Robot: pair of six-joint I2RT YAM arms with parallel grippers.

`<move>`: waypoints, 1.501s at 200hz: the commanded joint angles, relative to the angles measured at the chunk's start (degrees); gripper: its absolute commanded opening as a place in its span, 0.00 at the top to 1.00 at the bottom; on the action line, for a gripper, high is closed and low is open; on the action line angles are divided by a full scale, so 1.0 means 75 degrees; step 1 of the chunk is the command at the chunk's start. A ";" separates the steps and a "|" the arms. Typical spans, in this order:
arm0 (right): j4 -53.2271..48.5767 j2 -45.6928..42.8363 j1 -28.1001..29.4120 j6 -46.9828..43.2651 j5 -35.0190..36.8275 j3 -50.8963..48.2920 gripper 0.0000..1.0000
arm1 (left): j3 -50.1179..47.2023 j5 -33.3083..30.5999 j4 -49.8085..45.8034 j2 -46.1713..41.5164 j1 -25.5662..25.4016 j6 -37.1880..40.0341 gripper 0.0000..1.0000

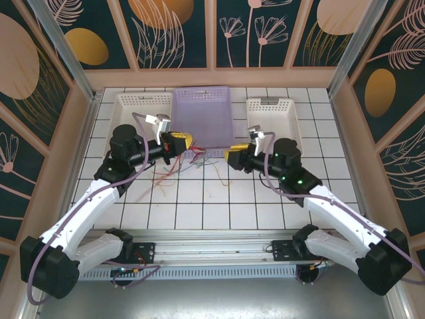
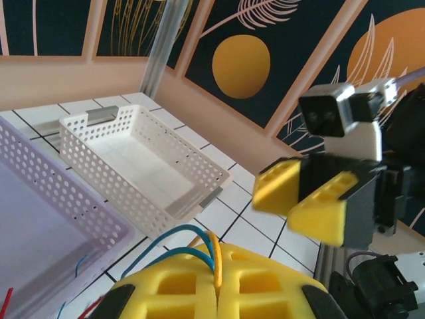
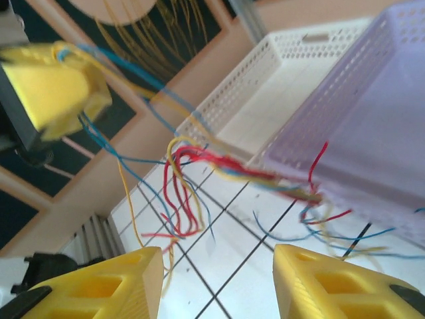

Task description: Untangle the cables

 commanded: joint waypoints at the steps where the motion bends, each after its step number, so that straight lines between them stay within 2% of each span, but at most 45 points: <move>1: 0.0307 0.0300 0.0438 -0.0560 0.0412 0.0117 0.52 | -0.0036 0.0133 0.0461 -0.0148 -0.0041 -0.0068 1.00; 18: 0.0327 0.0612 0.0460 -0.0642 0.0515 0.0137 0.52 | -0.0041 0.0139 0.0477 -0.0176 -0.0041 -0.0058 1.00; 42: 0.0806 0.0922 0.0476 -0.0047 0.0215 0.0037 0.53 | -0.0037 0.0160 0.0480 -0.0175 -0.0041 -0.0057 1.00; 74: 0.2987 0.0903 0.0600 0.1147 -0.0614 -0.0904 0.50 | -0.0054 0.0180 0.0513 -0.0173 -0.0038 -0.0086 1.00; 99: 0.2824 0.0959 0.1095 0.0649 0.0181 -0.0825 0.48 | -0.0055 0.0247 0.0567 -0.0141 -0.0041 -0.0138 1.00; 130: 0.3780 0.1453 0.1168 0.0862 -0.0031 -0.0830 0.48 | -0.0069 0.0309 0.0580 -0.0119 -0.0042 -0.0145 1.00; 148: 0.4257 0.1681 0.1250 0.0950 0.0178 -0.0791 0.47 | -0.0072 0.0321 0.0578 -0.0136 -0.0041 -0.0142 1.00; 186: 0.4008 0.2036 0.1229 0.1182 0.0918 -0.0572 0.49 | -0.0092 0.0353 0.0597 -0.0179 -0.0036 -0.0133 1.00; 232: 0.3300 0.2112 0.1229 0.0665 0.2168 -0.0706 0.50 | -0.0148 0.0590 0.0866 -0.0273 -0.0042 -0.0330 1.00; 300: 0.3690 0.3146 0.1235 0.0230 0.2428 -0.0605 0.55 | -0.0259 0.0857 0.1208 -0.0408 -0.0041 -0.0550 1.00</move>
